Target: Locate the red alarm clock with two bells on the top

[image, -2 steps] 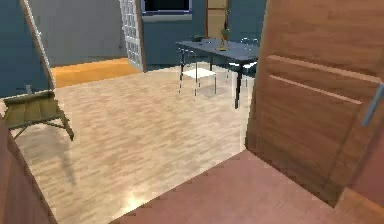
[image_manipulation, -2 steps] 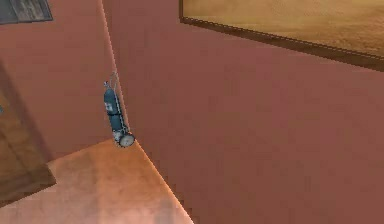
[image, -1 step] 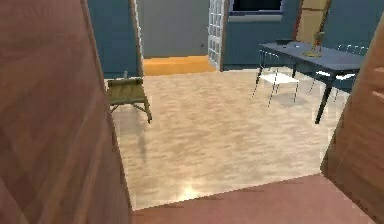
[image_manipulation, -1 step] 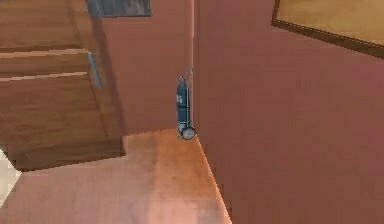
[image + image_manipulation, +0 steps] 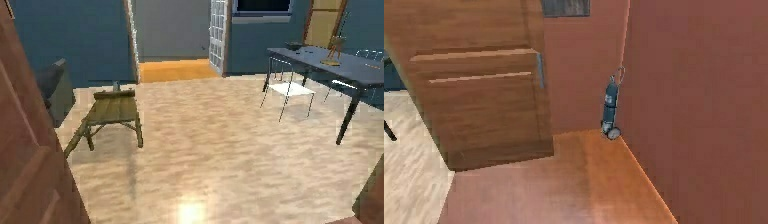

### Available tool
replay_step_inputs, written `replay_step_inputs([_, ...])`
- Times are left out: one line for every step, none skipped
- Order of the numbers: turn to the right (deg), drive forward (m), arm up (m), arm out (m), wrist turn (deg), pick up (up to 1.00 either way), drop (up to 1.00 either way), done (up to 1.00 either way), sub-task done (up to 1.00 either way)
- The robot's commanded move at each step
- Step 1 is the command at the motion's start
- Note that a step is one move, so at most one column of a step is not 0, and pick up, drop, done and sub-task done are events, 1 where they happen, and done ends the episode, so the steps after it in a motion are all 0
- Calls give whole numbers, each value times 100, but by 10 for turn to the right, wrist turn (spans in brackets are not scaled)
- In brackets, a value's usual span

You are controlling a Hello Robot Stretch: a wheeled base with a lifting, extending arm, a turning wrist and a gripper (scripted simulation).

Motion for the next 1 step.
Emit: replay_step_inputs([-30,0,0,0,0,0,0,0,0])
